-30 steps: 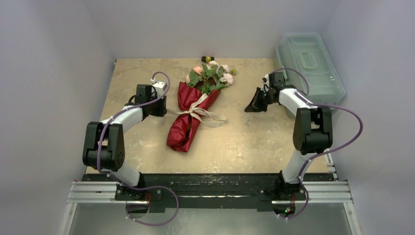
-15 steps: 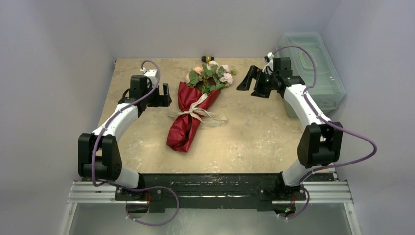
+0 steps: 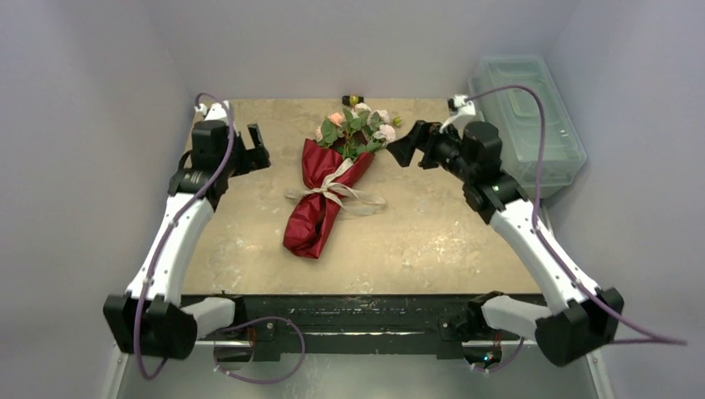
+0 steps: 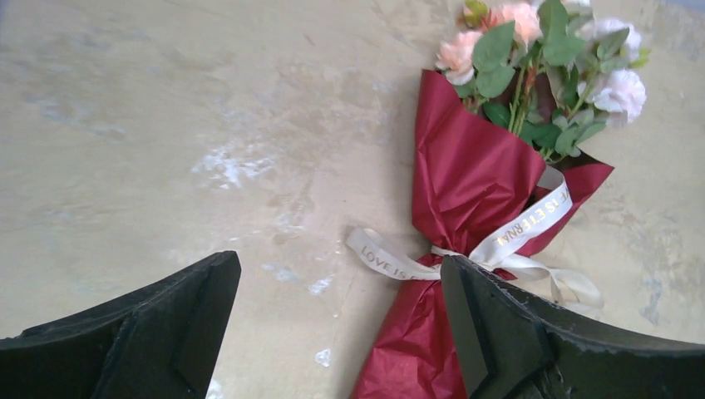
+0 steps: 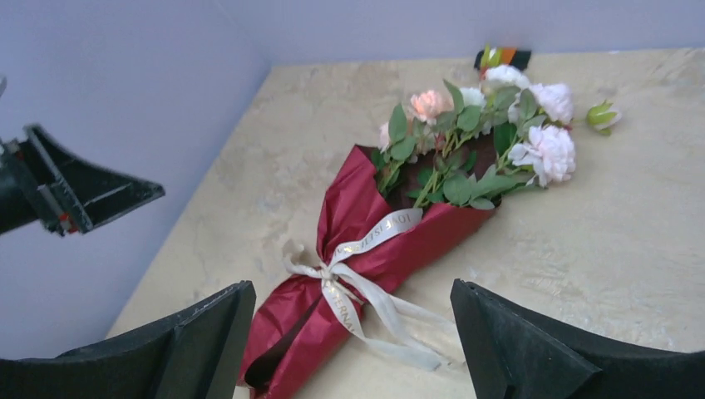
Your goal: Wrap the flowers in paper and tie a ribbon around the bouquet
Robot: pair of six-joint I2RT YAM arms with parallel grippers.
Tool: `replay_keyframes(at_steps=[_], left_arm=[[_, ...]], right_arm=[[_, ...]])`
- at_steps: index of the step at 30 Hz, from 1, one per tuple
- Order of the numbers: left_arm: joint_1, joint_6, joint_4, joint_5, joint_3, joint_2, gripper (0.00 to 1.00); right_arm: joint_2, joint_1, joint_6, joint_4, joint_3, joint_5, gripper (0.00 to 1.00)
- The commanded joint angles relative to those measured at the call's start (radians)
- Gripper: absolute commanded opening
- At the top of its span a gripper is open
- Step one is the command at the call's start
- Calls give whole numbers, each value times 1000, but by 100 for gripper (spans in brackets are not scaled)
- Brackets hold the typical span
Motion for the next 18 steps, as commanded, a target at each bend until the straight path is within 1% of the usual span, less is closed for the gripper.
replay_keyframes(at_steps=[1,3,5,8,11,14,18], left_arm=[[-3,-17,-47,-224,-139,-159,100],[-2,-23,-126,-235,-162,-166,100],[-2,-44,-153,-221,-206,-214,100],[-2,-93,-128,-203,-281,-350,100],[-3,-91,-79,-154,-328,-443,100],[-2,-86,-81,-158,-322,-466,100],[-2,-75,-101,-138,-297,-450,100]], right_arm=[[-163,-9,75,241,-181,147,99],[-202,-9,88,221,-222,159,99],[-241,-9,100,199,-257,173,99],[-298,-9,108,197,-309,181,99],[-333,-9,107,150,-337,180,99],[-359,-9,108,130,-359,176,99],[-383,-9,119,132,-392,153,99]])
